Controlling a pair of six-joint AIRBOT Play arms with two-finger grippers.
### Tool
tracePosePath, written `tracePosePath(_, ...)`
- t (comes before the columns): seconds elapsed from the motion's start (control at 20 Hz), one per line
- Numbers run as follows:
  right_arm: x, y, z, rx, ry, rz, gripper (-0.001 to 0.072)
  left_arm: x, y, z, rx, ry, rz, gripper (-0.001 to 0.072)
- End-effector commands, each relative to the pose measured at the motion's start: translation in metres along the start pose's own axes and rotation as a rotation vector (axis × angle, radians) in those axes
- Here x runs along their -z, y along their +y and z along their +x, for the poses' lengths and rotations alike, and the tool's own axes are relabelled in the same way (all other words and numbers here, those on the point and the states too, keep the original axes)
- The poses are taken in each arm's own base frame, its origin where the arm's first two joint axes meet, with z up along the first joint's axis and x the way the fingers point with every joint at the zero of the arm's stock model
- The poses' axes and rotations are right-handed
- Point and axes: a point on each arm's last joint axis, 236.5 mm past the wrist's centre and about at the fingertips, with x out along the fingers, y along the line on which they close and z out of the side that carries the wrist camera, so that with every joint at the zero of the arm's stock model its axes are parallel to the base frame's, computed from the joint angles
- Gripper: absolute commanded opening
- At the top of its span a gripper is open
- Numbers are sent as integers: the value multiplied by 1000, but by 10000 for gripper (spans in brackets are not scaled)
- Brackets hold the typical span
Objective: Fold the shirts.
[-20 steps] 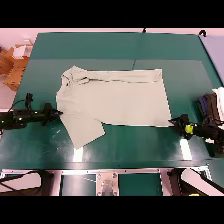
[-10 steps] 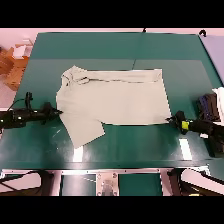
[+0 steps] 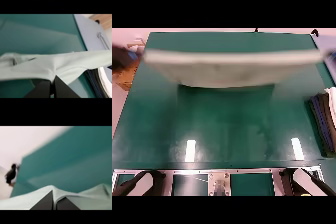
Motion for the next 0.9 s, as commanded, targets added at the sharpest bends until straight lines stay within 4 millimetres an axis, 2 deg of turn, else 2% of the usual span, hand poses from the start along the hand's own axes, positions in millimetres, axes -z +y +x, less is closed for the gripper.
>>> tracePosePath(0.0, -81, 167, -85, -92, -271, -364, 14, -74, -202, -89, 64, -296, 493, 28)
tracePosePath(0.05, -91, 195, -105, -86, -331, -435, 14, -80, -246, -112, 65, -365, 599, 28)
tracePosePath(0.15, -97, 242, -136, -68, -415, -567, 14, -81, -310, -148, 37, -469, 756, 29)
tracePosePath(0.2, -95, 257, -143, -69, -433, -605, 14, -81, -326, -159, 18, -502, 789, 29)
tracePosePath(0.25, -93, 265, -147, -69, -442, -616, 14, -81, -332, -165, -6, -518, 810, 29)
tracePosePath(0.3, -92, 266, -149, -58, -444, -620, 15, -83, -327, -165, -33, -515, 799, 29)
tracePosePath(0.4, -95, 253, -148, -8, -438, -611, 14, -86, -292, -155, -100, -462, 717, 29)
tracePosePath(0.5, -98, 232, -141, 34, -421, -586, 15, -87, -246, -133, -119, -385, 608, 29)
tracePosePath(0.6, -97, 200, -126, 45, -379, -508, 15, -80, -191, -106, -130, -292, 475, 29)
tracePosePath(0.7, -87, 150, -100, 52, -303, -382, 15, -65, -138, -79, -125, -183, 362, 29)
tracePosePath(0.8, -56, 94, -57, 29, -172, -247, 15, -44, -81, -51, -123, -70, 248, 29)
tracePosePath(0.85, -33, 63, -30, 17, -98, -170, 15, -34, -51, -38, -125, -26, 181, 29)
